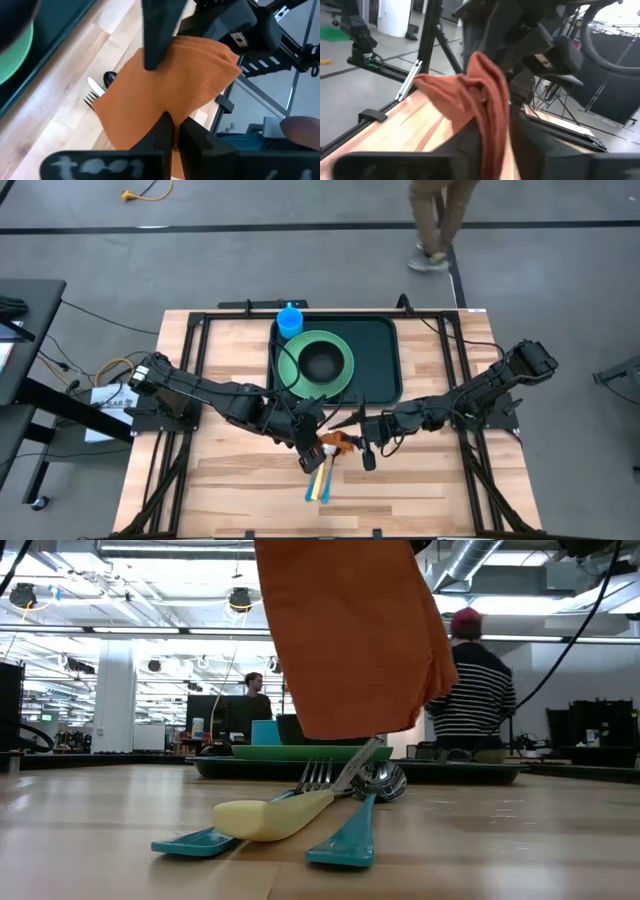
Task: Set up tray
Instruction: Put the orange table napkin to the right side of the light green plate on the black serving tray
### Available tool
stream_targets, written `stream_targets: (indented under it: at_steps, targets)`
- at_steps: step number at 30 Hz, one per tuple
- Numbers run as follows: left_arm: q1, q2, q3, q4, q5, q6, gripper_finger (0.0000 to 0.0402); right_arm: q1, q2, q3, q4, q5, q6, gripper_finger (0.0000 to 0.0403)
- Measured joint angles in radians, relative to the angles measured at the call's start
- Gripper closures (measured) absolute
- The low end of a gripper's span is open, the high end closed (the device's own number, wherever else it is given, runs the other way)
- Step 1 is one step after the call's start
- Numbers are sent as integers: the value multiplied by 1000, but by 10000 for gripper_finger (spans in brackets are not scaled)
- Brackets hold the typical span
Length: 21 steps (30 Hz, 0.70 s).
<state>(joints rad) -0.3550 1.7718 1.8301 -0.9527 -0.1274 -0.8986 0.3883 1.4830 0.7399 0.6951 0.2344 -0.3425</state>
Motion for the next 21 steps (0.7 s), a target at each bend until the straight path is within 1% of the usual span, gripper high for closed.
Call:
stream_targets:
  at_steps: [2, 3, 4, 7, 9, 15, 18, 21]
  targets:
    - [0, 0, 0, 3, -7, 18, 400, 5, -10, 0, -8, -1, -11, 368]
    - [0, 0, 0, 10, -14, 43, 397, 6, -13, 0, -6, -1, -20, 385]
    - [-3, 0, 0, 17, -15, 78, 391, 7, -14, 0, -5, -1, -22, 391]
    - [-12, 0, 0, 49, -30, 162, 367, 11, -12, 0, -7, -1, -21, 390]
    - [-18, -1, 0, 54, -53, 211, 346, 11, -12, 0, -8, -1, -22, 397]
    - [-33, -1, 0, 54, -116, 293, 280, 9, -12, 0, -16, -1, -17, 400]
    - [-43, -7, 0, 52, -73, 369, 255, 9, -12, 0, -24, 0, -14, 400]
    - [-67, -26, 4, 51, -43, 417, 239, 9, -13, 0, -43, 11, -9, 401]
